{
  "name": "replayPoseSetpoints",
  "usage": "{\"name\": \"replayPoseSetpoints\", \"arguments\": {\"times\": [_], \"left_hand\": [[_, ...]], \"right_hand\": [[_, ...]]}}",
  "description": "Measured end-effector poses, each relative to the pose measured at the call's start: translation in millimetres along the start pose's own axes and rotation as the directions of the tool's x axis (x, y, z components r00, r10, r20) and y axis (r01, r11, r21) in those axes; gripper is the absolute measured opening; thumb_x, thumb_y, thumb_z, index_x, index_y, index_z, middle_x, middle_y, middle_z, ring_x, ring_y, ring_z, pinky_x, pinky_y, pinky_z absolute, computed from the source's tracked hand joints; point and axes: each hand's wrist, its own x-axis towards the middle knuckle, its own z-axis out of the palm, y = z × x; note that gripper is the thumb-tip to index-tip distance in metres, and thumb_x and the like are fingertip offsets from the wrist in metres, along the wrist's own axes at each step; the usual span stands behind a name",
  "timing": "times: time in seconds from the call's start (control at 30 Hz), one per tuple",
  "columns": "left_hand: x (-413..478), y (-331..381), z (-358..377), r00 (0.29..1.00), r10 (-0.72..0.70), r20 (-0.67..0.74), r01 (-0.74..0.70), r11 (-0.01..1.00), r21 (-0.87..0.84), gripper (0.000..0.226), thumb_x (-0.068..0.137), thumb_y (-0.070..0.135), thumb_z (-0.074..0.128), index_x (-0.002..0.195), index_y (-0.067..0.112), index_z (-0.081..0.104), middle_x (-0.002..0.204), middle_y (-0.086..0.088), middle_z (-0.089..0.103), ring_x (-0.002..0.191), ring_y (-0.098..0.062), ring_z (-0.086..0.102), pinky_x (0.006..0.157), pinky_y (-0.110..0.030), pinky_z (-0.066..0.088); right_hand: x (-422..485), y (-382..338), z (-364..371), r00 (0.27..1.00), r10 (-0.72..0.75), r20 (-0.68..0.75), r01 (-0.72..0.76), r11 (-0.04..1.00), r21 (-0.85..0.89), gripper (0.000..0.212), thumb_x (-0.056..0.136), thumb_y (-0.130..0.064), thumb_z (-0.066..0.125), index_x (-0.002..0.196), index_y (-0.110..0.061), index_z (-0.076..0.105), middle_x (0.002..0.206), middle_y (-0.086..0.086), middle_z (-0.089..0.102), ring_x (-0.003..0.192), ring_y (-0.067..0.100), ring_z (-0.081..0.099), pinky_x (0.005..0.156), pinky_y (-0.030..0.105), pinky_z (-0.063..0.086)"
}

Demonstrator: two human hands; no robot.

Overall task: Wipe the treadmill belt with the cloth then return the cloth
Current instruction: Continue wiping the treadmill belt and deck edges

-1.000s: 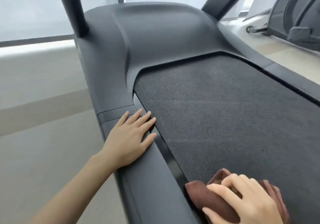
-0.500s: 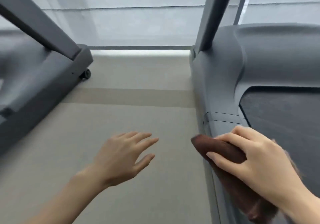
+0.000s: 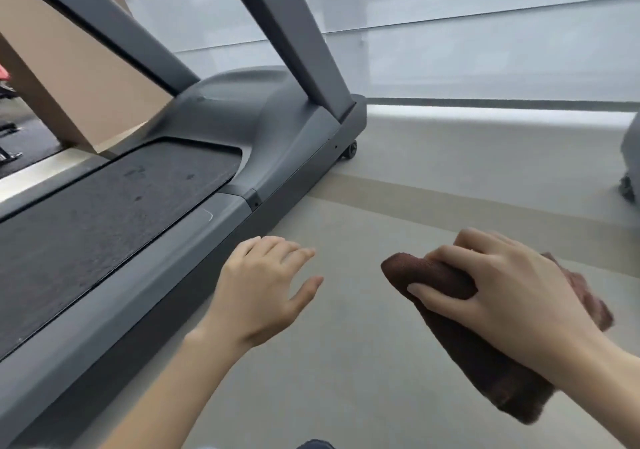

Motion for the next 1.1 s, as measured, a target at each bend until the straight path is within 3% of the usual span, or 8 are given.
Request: {"name": "replayPoseSetpoints", "arguments": {"times": [0.1, 0.3, 0.43, 0.57, 0.7, 0.87, 1.0, 1.1], "left_hand": [[11.7, -33.6, 13.2, 0.996, -0.082, -0.029, 0.080, 0.996, -0.035, 0.053, 0.088, 0.052, 0.029, 0.114, 0.024, 0.065, 0.109, 0.007, 0.066, 0.108, -0.017, 0.058, 0.098, -0.037, 0.040], [40.6, -104.6, 33.1, 0.967, -0.239, -0.087, 0.228, 0.966, -0.123, 0.058, 0.087, 0.055, 0.024, 0.119, 0.024, 0.062, 0.117, 0.008, 0.063, 0.116, -0.015, 0.052, 0.101, -0.034, 0.033], [53.8, -156.3, 44.5, 0.954, -0.289, -0.080, 0.275, 0.950, -0.149, 0.061, 0.086, 0.055, 0.022, 0.121, 0.024, 0.061, 0.120, 0.008, 0.062, 0.118, -0.016, 0.051, 0.102, -0.033, 0.032], [53.2, -209.3, 57.5, 0.938, -0.344, -0.052, 0.332, 0.930, -0.156, 0.062, 0.085, 0.055, 0.021, 0.122, 0.024, 0.060, 0.121, 0.005, 0.061, 0.120, -0.017, 0.050, 0.102, -0.035, 0.033], [46.0, -257.8, 69.3, 0.911, -0.412, -0.010, 0.407, 0.902, -0.144, 0.071, 0.081, 0.060, 0.010, 0.130, 0.030, 0.052, 0.132, 0.010, 0.053, 0.130, -0.012, 0.039, 0.108, -0.032, 0.024], [44.0, -299.5, 78.5, 0.830, -0.558, 0.001, 0.528, 0.785, -0.326, 0.048, 0.093, 0.054, 0.031, 0.132, 0.033, 0.049, 0.136, 0.014, 0.049, 0.132, -0.007, 0.033, 0.103, -0.028, 0.024], [50.4, -316.9, 80.2, 0.817, -0.576, 0.013, 0.538, 0.755, -0.375, 0.049, 0.089, 0.052, 0.035, 0.134, 0.034, 0.045, 0.140, 0.013, 0.044, 0.134, -0.008, 0.029, 0.104, -0.032, 0.025], [54.7, -331.0, 77.1, 0.805, -0.593, 0.017, 0.556, 0.746, -0.367, 0.050, 0.090, 0.052, 0.035, 0.135, 0.033, 0.044, 0.142, 0.012, 0.042, 0.135, -0.010, 0.027, 0.104, -0.032, 0.024]], "right_hand": [[37.4, -22.4, 10.3, 0.999, -0.036, 0.020, 0.036, 0.999, -0.009, 0.031, 0.071, -0.066, 0.050, 0.074, -0.039, 0.063, 0.069, -0.012, 0.051, 0.061, 0.012, 0.043, 0.054, 0.013, 0.020], [137.1, -86.1, 39.7, 0.978, -0.202, 0.051, 0.204, 0.979, -0.027, 0.044, 0.071, -0.072, 0.038, 0.084, -0.037, 0.061, 0.081, -0.012, 0.051, 0.067, 0.007, 0.044, 0.053, 0.011, 0.019], [194.8, -128.4, 61.7, 0.966, -0.252, 0.055, 0.253, 0.967, -0.015, 0.043, 0.072, -0.070, 0.040, 0.078, -0.033, 0.060, 0.075, -0.011, 0.048, 0.061, 0.000, 0.042, 0.052, 0.014, 0.023], [242.2, -159.5, 93.0, 0.964, -0.263, 0.026, 0.263, 0.965, 0.024, 0.044, 0.073, -0.069, 0.043, 0.081, -0.031, 0.063, 0.079, -0.009, 0.053, 0.069, 0.010, 0.049, 0.058, 0.028, 0.040], [275.1, -186.7, 120.6, 0.966, -0.259, 0.005, 0.258, 0.964, 0.060, 0.040, 0.073, -0.068, 0.046, 0.080, -0.033, 0.062, 0.078, -0.009, 0.052, 0.069, 0.010, 0.051, 0.057, 0.026, 0.040], [309.4, -223.3, 148.1, 0.963, -0.268, 0.011, 0.266, 0.958, 0.104, 0.032, 0.071, -0.067, 0.049, 0.073, -0.036, 0.056, 0.075, -0.009, 0.049, 0.066, 0.007, 0.049, 0.056, 0.023, 0.037], [336.5, -257.7, 161.9, 0.943, -0.333, 0.001, 0.333, 0.942, 0.040, 0.039, 0.075, -0.067, 0.051, 0.085, -0.032, 0.065, 0.080, -0.009, 0.052, 0.072, 0.011, 0.050, 0.057, 0.025, 0.034], [351.3, -281.6, 171.8, 0.914, -0.403, 0.039, 0.405, 0.913, -0.043, 0.040, 0.077, -0.067, 0.051, 0.082, -0.028, 0.063, 0.080, -0.008, 0.051, 0.073, 0.014, 0.050, 0.057, 0.026, 0.032]]}}
